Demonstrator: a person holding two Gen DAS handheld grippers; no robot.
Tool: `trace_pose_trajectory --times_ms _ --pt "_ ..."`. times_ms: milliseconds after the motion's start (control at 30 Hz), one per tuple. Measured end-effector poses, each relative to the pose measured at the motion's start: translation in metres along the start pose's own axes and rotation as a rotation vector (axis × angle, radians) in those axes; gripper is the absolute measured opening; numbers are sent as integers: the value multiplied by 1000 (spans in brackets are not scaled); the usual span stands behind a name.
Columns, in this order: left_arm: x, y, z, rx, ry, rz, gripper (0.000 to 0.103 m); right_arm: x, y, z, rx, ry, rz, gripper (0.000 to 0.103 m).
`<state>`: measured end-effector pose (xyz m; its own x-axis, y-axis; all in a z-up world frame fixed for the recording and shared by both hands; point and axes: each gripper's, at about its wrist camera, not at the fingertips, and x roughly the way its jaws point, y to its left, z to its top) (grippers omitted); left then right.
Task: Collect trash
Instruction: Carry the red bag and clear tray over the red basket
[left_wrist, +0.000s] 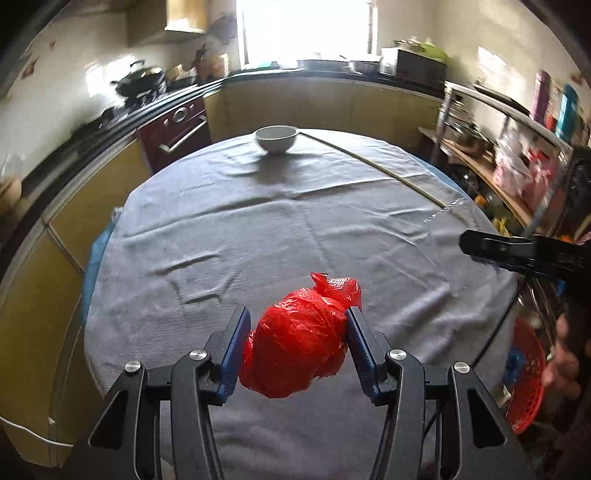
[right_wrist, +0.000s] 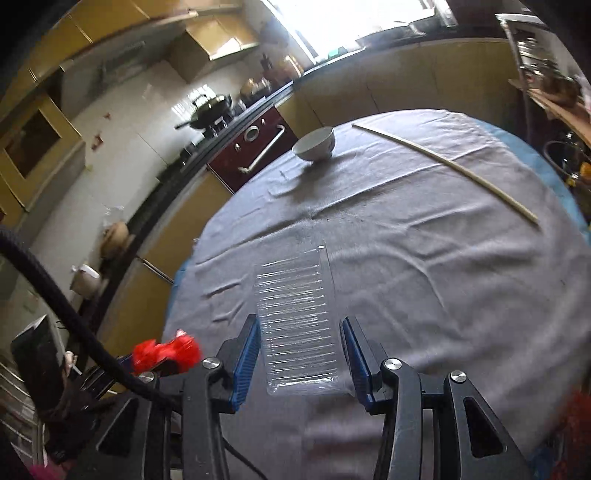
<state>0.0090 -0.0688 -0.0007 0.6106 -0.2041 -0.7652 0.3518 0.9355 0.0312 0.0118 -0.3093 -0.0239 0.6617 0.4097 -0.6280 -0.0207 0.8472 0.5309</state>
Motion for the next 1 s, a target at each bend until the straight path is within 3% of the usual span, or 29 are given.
trace_pose_trajectory --times_ms 367,1000 --pt "-27 -69 -11 147 -27 -13 54 -91 -41 -52 123 -106 50 48" --pt "-42 -151 -27 331 -19 -57 54 -160 -99 -103 282 -207 81 48"
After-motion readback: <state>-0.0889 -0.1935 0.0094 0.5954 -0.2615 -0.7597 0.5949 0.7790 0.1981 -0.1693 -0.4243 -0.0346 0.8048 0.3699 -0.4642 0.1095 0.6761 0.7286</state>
